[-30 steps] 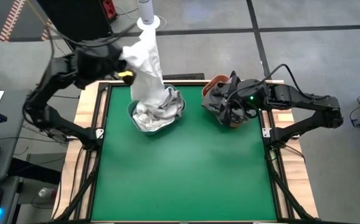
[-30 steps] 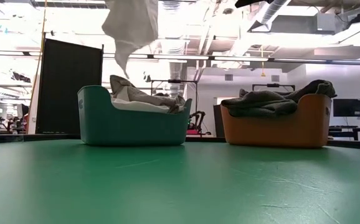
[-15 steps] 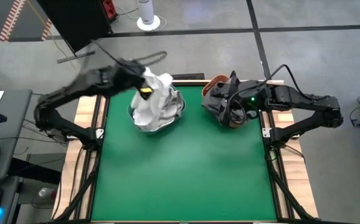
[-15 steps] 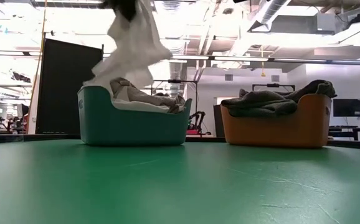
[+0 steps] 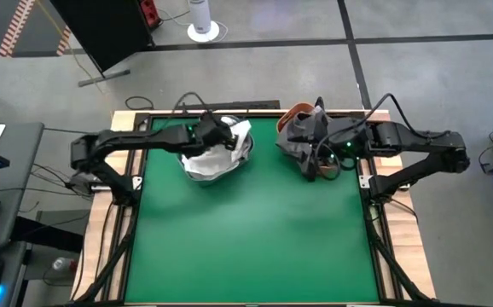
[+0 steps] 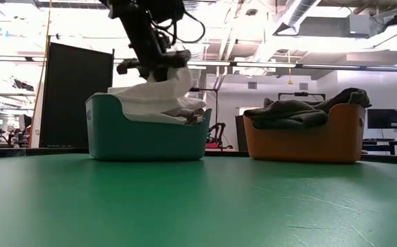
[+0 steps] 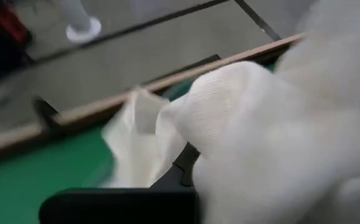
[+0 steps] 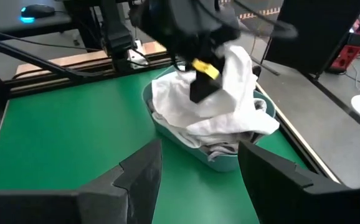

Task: Sort towels by color in basket
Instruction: Put the white towel into the blue bin

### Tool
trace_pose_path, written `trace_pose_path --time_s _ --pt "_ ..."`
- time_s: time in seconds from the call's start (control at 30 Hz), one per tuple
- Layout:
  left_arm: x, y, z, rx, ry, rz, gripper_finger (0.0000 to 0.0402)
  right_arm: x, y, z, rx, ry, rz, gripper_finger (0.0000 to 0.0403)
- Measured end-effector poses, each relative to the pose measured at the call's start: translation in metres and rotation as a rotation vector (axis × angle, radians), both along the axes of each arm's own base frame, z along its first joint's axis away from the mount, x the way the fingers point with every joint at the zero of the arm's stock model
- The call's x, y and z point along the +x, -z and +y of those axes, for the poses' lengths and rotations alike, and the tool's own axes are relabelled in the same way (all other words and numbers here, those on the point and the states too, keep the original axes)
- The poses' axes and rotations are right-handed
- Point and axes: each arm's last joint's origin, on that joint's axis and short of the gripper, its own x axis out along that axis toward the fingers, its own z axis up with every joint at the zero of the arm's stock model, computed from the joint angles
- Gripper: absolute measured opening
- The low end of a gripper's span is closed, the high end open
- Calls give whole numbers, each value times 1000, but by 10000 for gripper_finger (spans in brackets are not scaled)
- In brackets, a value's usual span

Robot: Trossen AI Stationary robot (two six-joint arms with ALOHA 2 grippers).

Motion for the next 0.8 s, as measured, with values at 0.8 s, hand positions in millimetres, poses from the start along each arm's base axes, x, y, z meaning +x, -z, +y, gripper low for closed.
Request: trace_pose_path --time_s 0.8 --pt "40 118 23 -446 -328 -84 3 -1 1 12 -1 -55 8 240"
